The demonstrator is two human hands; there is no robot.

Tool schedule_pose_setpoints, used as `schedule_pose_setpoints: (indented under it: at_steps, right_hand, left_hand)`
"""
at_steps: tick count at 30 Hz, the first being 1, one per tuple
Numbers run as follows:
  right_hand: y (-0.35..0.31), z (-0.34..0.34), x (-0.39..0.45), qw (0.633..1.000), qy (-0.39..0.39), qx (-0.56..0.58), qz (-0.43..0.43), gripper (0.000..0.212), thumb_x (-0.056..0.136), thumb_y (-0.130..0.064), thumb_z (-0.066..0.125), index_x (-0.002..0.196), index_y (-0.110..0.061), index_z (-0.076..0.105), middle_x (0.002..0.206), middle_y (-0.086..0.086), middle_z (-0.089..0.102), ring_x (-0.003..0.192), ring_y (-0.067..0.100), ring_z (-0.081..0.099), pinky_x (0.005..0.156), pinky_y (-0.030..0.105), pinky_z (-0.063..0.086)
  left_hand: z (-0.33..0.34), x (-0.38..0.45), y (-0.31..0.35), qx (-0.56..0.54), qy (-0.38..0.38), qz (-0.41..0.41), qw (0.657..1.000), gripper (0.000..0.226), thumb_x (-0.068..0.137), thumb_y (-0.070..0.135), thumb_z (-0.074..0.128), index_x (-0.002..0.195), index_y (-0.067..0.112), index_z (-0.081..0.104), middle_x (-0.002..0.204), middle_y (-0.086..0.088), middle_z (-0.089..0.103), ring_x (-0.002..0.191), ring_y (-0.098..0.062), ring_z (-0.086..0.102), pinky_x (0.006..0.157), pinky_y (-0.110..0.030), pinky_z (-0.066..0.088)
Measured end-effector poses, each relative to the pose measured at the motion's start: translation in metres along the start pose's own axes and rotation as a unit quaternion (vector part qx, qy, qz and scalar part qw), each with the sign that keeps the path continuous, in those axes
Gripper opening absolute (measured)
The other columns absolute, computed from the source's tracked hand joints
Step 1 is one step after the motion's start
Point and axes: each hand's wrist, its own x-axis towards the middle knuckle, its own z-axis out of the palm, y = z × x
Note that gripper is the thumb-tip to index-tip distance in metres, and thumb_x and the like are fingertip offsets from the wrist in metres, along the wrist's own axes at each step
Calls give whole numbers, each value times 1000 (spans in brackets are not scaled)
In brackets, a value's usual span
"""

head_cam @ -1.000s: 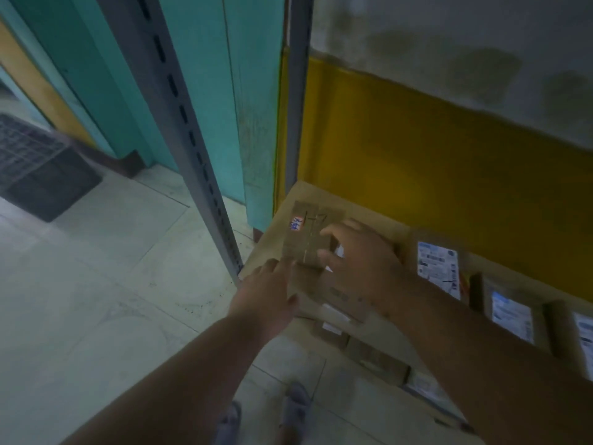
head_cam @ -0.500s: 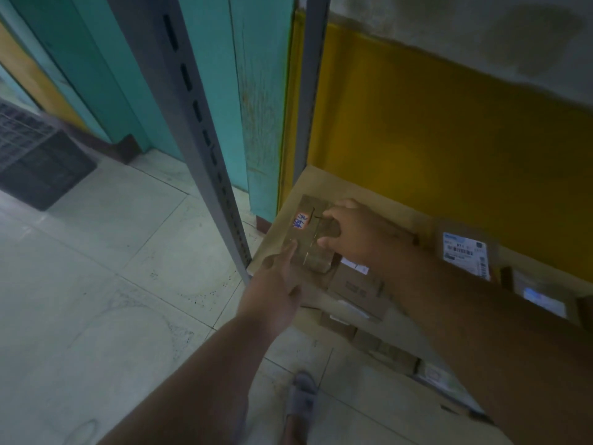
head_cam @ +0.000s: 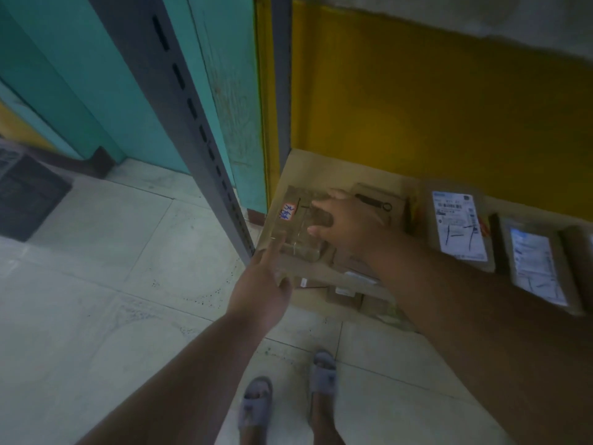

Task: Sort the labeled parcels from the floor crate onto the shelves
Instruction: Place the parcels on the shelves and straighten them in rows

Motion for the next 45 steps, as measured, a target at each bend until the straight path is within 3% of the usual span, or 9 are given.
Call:
schedule_pose_setpoints:
  at_steps: [3, 7, 11, 15, 25, 31, 35, 40, 45]
  right_hand:
    - [14, -9, -18, 1000, 12, -2, 24, 65, 91, -45, 67, 149, -24, 45, 162, 8, 28, 148, 24, 28, 115, 37, 30]
    - [52, -29, -38, 998, 18, -45, 41, 59, 90, -39, 69, 142, -19, 52, 146, 6, 50, 130, 25, 49, 100, 34, 42]
    - [83, -39, -28, 992, -28, -118, 35, 62, 90, -36, 71, 144, -13, 50, 149, 10, 46, 134, 30, 45, 107, 39, 40]
    - [92, -29, -6, 984, -80, -156, 31, 64, 87, -38, 72, 142, -13, 52, 144, 13, 46, 131, 32, 46, 102, 40, 44]
    - [93, -22, 9, 986, -91, -141, -12, 68, 84, -34, 76, 144, -13, 50, 149, 14, 42, 132, 33, 46, 106, 45, 44]
    - [120, -53, -47, 994, 11, -109, -17, 60, 93, -35, 66, 147, -20, 46, 157, 6, 36, 142, 27, 36, 113, 41, 35]
    - [160, -83, -84, 992, 59, -107, 38, 57, 91, -33, 69, 143, -16, 52, 153, 10, 42, 139, 28, 39, 112, 35, 32]
    - [191, -85, -116, 992, 41, -63, 98, 64, 87, -35, 73, 144, -17, 50, 155, 9, 39, 140, 27, 38, 112, 32, 30]
    - [190, -67, -127, 992, 62, 4, 112, 59, 92, -35, 68, 146, -18, 49, 160, 3, 29, 142, 23, 35, 112, 31, 30]
  left_hand:
    - [6, -6, 5, 41, -39, 56, 997, 75, 91, 20, 60, 149, 47, 21, 142, 2, 48, 110, -16, 60, 81, -37, 57]
    - [30, -4, 26, 98, -81, 129, 984, 68, 91, 23, 61, 149, 35, 27, 149, 0, 38, 124, -22, 52, 97, -41, 51]
    - [63, -2, 44, 129, -81, 177, 972, 65, 91, 22, 61, 149, 28, 33, 155, 1, 32, 136, -23, 39, 107, -40, 42]
    - [84, 4, 55, 169, -77, 174, 967, 64, 94, 26, 57, 152, 25, 30, 161, 5, 19, 144, -21, 23, 114, -41, 33]
    - [97, 2, 61, 169, -26, 127, 977, 59, 94, 27, 55, 150, 23, 38, 157, 6, 30, 140, -19, 31, 112, -37, 35]
    - [99, -1, 84, 162, 2, 132, 978, 47, 88, 20, 58, 135, 24, 55, 133, -3, 53, 117, -27, 51, 94, -40, 48]
    - [112, 8, 126, 116, -52, 124, 984, 47, 94, 26, 56, 139, 31, 45, 125, -3, 57, 107, -27, 58, 87, -41, 52]
    - [128, 20, 165, 94, -69, 156, 981, 64, 91, 26, 64, 147, 37, 34, 145, -2, 42, 131, -25, 44, 104, -42, 45]
    - [132, 27, 174, 69, -62, 133, 987, 53, 93, 21, 63, 141, 33, 46, 130, -4, 62, 113, -25, 60, 96, -41, 52]
